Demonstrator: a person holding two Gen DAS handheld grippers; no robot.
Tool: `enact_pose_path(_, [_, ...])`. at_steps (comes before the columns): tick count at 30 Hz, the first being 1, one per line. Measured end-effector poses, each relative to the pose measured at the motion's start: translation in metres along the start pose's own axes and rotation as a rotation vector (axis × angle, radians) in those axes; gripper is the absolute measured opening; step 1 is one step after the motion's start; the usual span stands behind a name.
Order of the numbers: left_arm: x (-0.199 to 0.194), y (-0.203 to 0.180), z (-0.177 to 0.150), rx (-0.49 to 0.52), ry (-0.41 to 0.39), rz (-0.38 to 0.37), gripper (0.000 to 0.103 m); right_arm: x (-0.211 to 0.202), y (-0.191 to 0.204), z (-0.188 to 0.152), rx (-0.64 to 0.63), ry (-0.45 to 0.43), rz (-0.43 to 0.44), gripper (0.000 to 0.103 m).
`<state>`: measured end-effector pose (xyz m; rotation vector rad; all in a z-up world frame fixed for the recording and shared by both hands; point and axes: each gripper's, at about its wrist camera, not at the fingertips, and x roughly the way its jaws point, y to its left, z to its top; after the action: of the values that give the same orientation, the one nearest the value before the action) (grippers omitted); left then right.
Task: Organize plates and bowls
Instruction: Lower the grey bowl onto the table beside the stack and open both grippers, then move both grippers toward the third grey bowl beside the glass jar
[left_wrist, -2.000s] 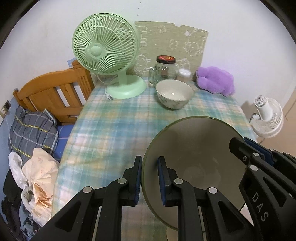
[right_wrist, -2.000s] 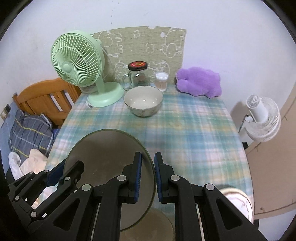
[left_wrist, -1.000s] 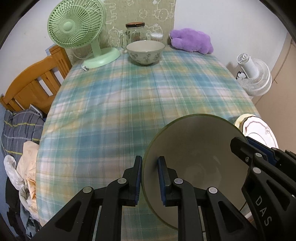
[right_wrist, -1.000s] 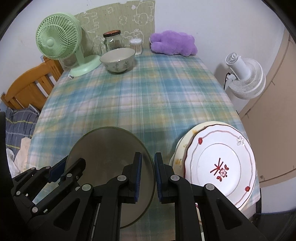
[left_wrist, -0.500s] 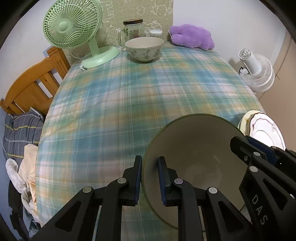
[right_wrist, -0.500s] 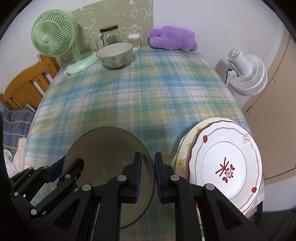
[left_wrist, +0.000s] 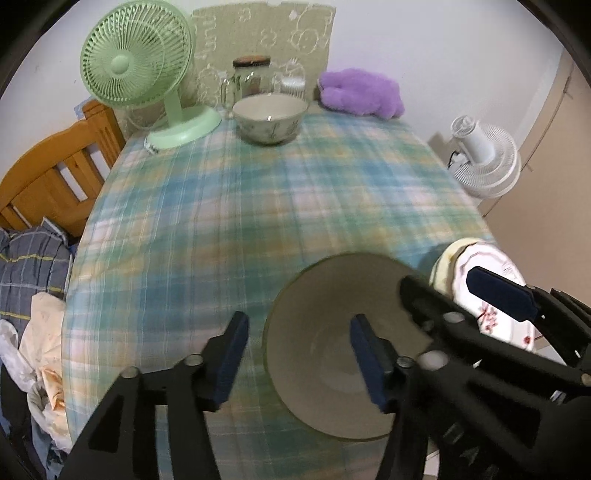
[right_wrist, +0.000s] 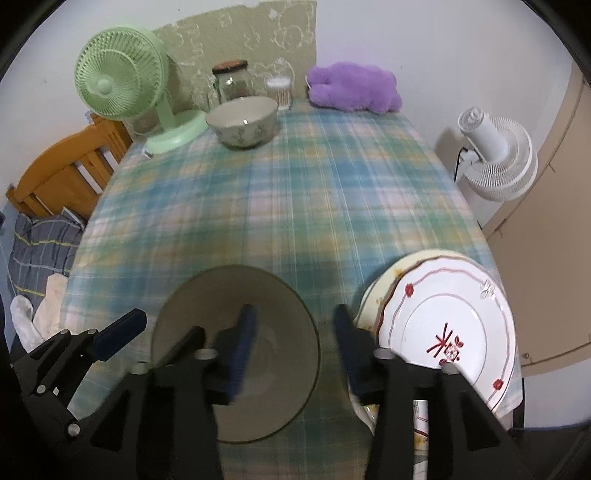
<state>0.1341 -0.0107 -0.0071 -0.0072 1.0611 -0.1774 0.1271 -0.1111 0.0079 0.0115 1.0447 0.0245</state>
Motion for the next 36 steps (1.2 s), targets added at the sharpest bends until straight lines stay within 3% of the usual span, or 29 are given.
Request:
enact_pose_path(2, [-0.005, 0.001, 0.005, -0.004, -0.017, -0.002, 0.067, -0.008, 0.002, 0.005, -0.002, -0.024, 0.003, 0.067])
enact_pose_path(7, [-0.016, 0.003, 0.023, -0.029, -0.052, 0.022, 0.077, -0.018, 0.004, 0.020, -0.001, -0.047, 0.010, 0.069])
enact_pose_path(17, [-0.016, -0.001, 0.074, -0.086, -0.123, 0.118, 0.078, -0.021, -0.001, 0.072, -0.040, -0.114, 0.068, 0.069])
enact_pose_path(36, [0.032, -0.002, 0.184, -0.221, -0.159, 0.301, 0.078, 0.045, -0.015, 0.208, -0.159, -0.137, 0.193, 0.071])
